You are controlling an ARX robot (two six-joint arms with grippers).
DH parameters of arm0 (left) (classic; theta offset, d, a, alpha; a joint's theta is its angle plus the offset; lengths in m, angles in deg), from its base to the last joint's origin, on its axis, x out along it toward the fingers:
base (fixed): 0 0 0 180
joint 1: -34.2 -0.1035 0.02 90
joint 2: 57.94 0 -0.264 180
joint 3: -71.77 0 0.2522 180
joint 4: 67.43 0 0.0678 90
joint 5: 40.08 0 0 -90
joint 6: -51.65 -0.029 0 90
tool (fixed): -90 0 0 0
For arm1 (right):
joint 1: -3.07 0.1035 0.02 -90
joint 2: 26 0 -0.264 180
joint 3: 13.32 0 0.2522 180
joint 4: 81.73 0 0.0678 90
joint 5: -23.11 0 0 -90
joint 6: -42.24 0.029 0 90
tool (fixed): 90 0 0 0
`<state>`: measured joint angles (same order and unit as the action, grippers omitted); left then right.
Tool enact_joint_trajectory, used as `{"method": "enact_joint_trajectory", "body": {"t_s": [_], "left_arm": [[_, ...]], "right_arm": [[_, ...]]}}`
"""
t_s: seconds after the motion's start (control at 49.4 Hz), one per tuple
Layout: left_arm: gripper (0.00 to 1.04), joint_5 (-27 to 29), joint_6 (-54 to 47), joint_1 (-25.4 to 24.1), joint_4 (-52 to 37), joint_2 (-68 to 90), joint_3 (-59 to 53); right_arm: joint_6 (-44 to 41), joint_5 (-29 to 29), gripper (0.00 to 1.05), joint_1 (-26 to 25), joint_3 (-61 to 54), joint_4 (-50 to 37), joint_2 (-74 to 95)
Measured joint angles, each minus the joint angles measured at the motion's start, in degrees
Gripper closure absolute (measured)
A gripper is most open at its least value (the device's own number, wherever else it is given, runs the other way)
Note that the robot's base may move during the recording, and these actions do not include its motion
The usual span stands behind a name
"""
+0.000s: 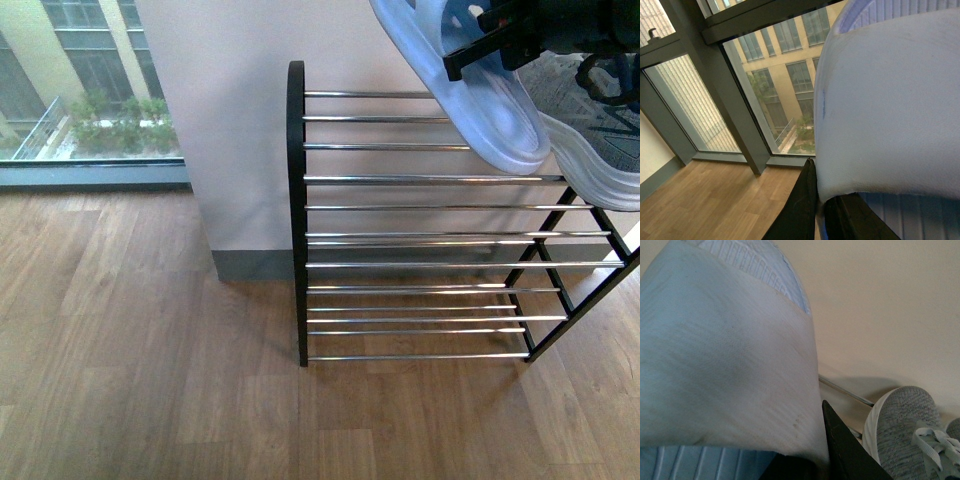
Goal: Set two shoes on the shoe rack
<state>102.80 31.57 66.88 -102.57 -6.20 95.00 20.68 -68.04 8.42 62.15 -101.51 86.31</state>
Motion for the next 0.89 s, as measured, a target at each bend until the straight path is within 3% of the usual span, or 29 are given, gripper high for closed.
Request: {"method": "enact_joint_trajectory", "body": {"t_s": [0.365,0.648,0.892], "left_arm": [[1.03,0.0,-0.02,0.0,0.0,0.0,0.0],[1.03,-0.02,0.0,0.0,0.0,0.0,0.0],[1.03,-0.02,0.0,0.0,0.0,0.0,0.0]], "right_arm": [[-4.9,-7.37,1.03,-1.79,14.01,5.16,12.72],[-10.88,-12.52,1.03,-4.44,16.98,6.86,17.84],[-10.95,-15.47,1.03,-6.38,19.91,9.68,19.89]]}}
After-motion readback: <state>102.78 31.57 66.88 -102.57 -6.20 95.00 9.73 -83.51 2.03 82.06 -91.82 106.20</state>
